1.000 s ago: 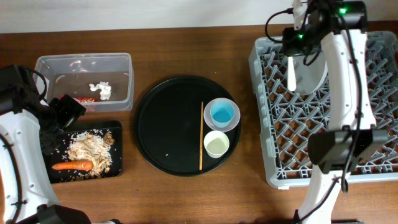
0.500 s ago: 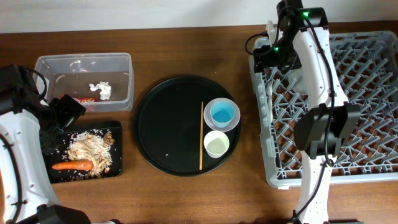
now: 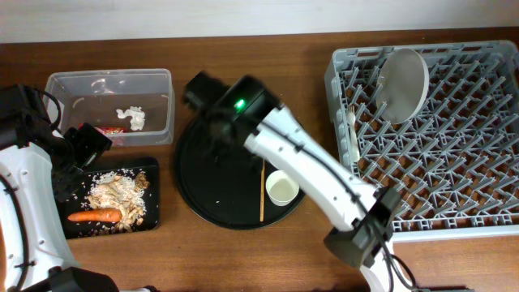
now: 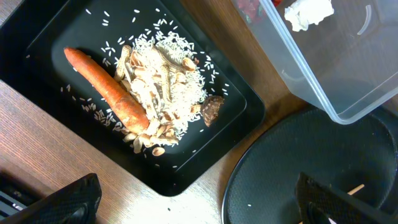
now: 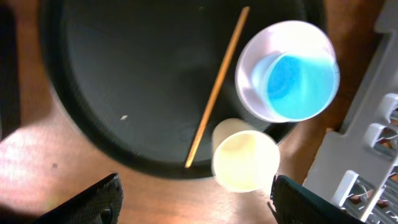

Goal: Sort waste into correct bins and load items into the dishwasher rack

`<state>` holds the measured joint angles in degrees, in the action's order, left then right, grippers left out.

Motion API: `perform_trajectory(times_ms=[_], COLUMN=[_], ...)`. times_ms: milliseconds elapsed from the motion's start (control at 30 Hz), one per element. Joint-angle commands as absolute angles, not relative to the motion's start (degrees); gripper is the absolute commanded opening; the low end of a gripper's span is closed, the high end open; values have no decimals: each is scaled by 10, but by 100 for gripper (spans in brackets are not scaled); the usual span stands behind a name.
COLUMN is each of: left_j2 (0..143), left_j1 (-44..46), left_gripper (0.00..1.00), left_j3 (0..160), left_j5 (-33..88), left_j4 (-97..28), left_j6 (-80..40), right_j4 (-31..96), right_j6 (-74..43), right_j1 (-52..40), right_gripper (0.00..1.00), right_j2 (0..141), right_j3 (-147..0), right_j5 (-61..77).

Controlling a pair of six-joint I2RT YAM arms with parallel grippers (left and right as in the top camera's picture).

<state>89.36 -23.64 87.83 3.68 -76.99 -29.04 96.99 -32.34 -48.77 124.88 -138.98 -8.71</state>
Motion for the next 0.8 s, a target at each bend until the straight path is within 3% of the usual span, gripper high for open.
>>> perform_trajectory(times_ms=[0, 67, 133, 200, 333, 533, 767], left_j2=[889, 889, 889, 889, 889, 889, 889], left_j1=[-238, -238, -238, -238, -238, -238, -238], left_gripper=[99, 99, 99, 99, 99, 99, 99], left_j3=[879, 879, 879, 879, 879, 879, 879], left_j5=[38, 38, 38, 38, 38, 38, 36], left_j4=[-770, -770, -770, -770, -770, -770, -763], left_j6=[-295, -295, -295, -295, -295, -295, -295], right_j4=[973, 974, 973, 973, 972, 829, 811], right_j6=[-349, -343, -314, -278, -286, -288, -290], right_j1=[-498, -469, -414, -349, -181, -158, -157], right_gripper=[80, 82, 99, 99, 99, 99, 99], right_j2=[1233, 1183, 1074, 980, 769, 796, 838], right_j3=[-1397, -1397, -1397, -1377, -1059, -872, -872], right_j5=[-127, -137, -162, -159, -148, 88, 56])
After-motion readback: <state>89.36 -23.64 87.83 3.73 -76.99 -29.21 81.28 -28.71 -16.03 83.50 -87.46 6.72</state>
